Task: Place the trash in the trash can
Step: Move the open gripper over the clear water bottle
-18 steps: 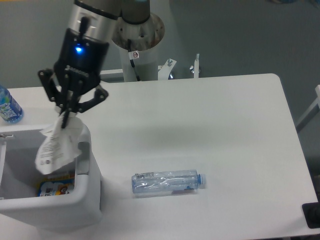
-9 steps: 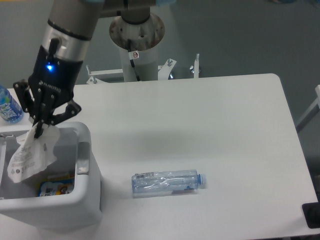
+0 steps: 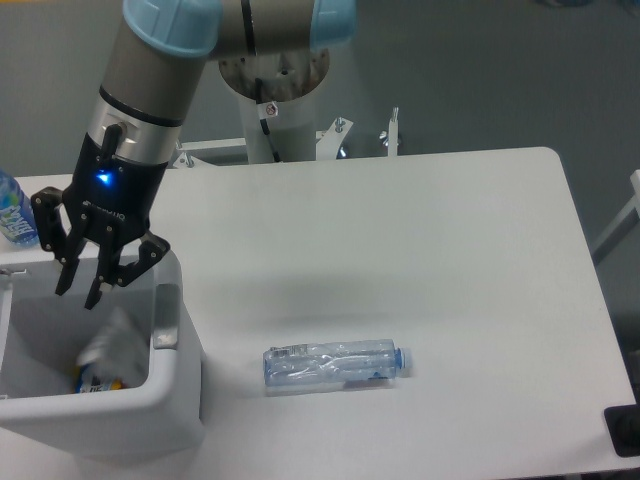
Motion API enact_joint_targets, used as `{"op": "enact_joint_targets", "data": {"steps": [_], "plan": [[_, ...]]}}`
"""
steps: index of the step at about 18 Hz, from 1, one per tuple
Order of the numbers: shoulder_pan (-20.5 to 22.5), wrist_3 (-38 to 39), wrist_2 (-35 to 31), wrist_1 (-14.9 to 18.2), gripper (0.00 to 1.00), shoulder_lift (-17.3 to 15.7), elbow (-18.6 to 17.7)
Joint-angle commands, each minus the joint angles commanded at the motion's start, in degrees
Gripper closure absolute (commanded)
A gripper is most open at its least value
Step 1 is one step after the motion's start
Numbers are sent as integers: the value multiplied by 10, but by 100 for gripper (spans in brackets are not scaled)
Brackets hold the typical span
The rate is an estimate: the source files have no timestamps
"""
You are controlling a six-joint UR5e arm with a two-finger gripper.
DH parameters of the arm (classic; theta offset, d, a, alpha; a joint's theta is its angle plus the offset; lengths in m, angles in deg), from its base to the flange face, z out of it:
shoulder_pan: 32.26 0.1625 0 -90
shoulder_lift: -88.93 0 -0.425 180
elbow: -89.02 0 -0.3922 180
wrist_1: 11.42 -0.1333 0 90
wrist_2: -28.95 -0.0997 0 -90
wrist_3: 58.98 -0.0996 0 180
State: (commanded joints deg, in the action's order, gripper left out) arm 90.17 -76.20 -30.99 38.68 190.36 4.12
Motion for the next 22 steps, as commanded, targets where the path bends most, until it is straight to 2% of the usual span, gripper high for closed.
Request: {"op": "enact_joint_targets", "data": {"steps": [2,6,11,15,18,19,20,22], "plan": [[7,1,-3,0,9,0,4],[62,-4,-8,1,9,-2,9],[132,-44,-100,-2,9,-1,-8],[184,-61,-105,-11,10,14,-15],[206,-139,-105,-18,9,28,-23],[210,-177,-105,-18,7,32,-31],[210,-219,-107,-17,0,34,-39],[208,-289,-126,-18,0,40,-56]]}}
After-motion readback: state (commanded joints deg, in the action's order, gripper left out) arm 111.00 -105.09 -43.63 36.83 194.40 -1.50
